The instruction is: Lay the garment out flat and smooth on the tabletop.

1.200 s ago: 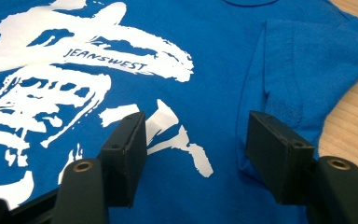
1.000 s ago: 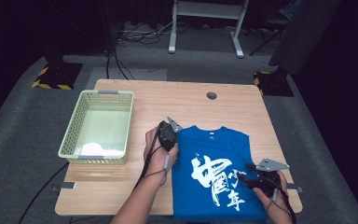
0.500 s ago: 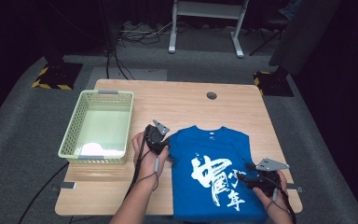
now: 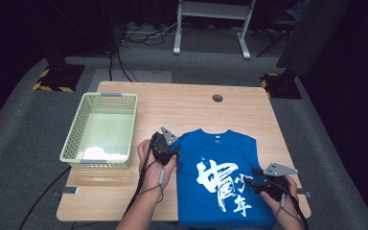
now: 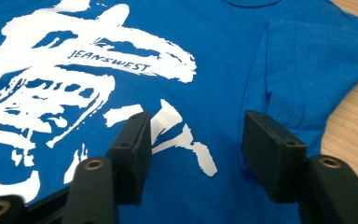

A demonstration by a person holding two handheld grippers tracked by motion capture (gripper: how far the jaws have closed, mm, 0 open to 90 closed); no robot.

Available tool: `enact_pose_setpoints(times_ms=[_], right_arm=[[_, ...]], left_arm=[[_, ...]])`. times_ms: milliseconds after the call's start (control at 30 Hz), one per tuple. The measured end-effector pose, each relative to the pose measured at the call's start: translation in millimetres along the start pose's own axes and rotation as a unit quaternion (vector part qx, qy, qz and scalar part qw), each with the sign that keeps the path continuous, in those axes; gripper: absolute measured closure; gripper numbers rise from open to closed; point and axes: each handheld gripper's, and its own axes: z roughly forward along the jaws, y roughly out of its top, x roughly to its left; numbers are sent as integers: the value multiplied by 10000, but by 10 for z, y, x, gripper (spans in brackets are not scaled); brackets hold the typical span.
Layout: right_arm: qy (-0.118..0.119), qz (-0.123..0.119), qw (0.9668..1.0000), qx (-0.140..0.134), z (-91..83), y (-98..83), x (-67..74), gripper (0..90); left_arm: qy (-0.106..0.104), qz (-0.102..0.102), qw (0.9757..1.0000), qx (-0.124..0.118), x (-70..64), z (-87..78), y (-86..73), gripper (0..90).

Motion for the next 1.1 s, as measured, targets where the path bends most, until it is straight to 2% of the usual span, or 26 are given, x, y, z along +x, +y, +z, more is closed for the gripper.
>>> enact_pose_setpoints(times_ms=[100,167,267,367,633,933,1100], right_arm=[[-20,-16,10000,54,-10,22,32,531],[-162,-106,9998,102,-28,49,55,552],[-165,-5,9999,-13,-84,101,63,601],[-196,81,9998,-71,-127,156,50,608],[-223,-41,9997,41,-173,342,9,611],[-262,-95,9994,182,-121,545,-93,620],[-342,-12,9991,267,-62,630,-188,637]], left_arm=[[-38,26,10000,-40,-42,-25,-32,468],[-72,70,9999,-20,-64,-36,-58,456],[-137,61,9999,-47,-99,-71,-118,447],[-195,50,9998,-89,-127,-96,-159,441],[-337,27,9993,-158,-188,-151,-258,418],[-471,100,9988,-70,-220,-160,-361,391],[-488,77,9988,-46,-211,-190,-425,379]])
